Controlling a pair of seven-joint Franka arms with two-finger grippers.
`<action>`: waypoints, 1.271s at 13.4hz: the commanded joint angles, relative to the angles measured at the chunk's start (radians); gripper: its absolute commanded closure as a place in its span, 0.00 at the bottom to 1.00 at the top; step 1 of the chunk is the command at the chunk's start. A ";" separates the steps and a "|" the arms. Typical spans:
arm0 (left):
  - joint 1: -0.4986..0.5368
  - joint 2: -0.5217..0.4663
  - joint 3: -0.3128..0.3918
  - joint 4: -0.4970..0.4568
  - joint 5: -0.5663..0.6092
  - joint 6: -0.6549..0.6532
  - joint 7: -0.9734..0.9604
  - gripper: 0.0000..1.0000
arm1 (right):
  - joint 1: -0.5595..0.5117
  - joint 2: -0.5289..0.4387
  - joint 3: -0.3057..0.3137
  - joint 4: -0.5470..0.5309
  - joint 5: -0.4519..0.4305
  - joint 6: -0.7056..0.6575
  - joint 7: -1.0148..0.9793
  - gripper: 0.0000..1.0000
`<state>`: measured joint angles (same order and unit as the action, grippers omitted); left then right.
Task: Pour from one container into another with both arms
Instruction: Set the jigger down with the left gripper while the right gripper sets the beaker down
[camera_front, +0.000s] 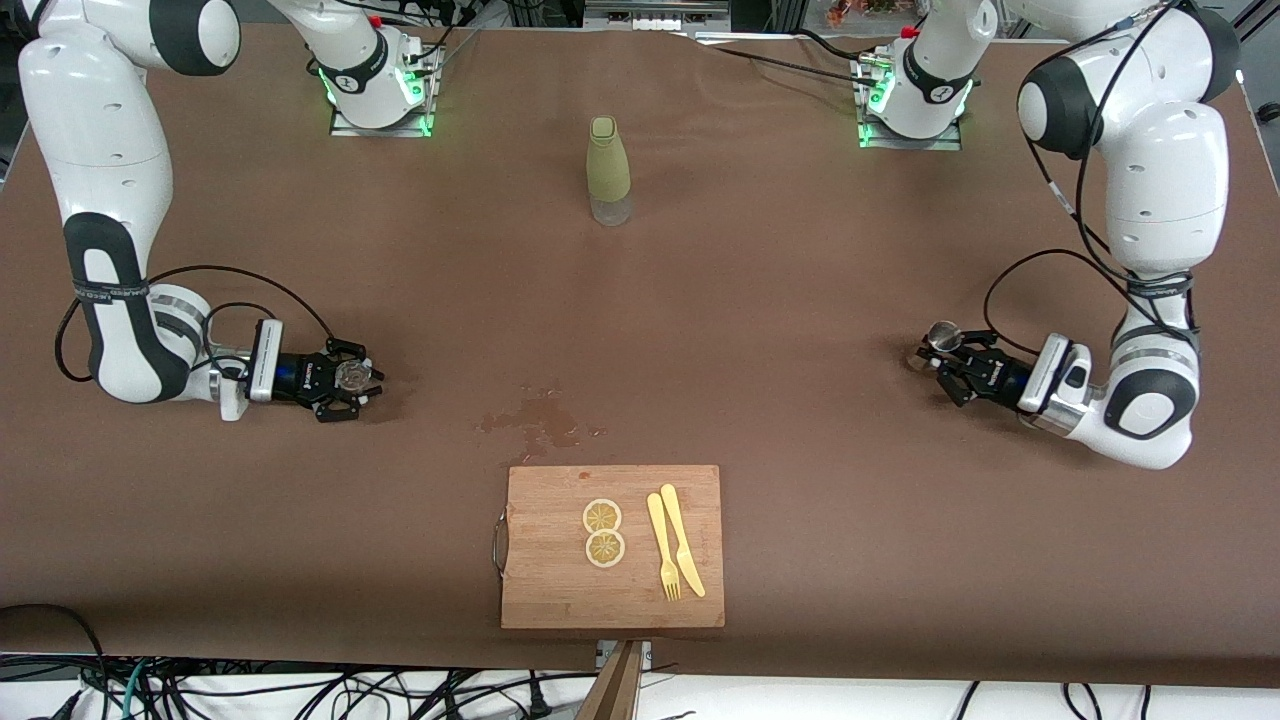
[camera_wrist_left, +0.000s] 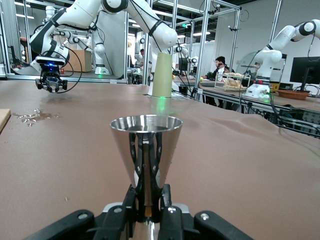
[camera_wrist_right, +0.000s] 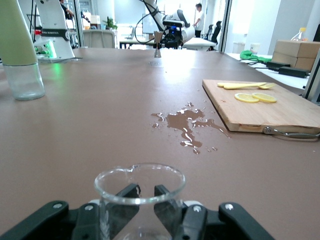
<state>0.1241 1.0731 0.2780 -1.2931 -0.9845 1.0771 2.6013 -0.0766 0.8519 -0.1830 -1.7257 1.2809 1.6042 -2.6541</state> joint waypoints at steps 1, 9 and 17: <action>0.063 0.044 0.006 0.113 0.070 -0.092 0.089 1.00 | -0.026 0.051 0.001 -0.008 0.069 -0.072 -0.073 0.75; 0.155 0.142 -0.007 0.182 0.122 -0.098 0.217 1.00 | -0.038 0.072 -0.004 -0.009 0.071 -0.067 -0.056 0.57; 0.158 0.160 0.007 0.186 0.124 -0.072 0.218 0.27 | -0.037 0.062 -0.094 0.012 0.049 -0.076 -0.035 0.00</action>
<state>0.2807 1.1954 0.2647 -1.1538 -0.8990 1.0514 2.6858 -0.1085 0.9228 -0.2531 -1.7241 1.3322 1.5479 -2.7040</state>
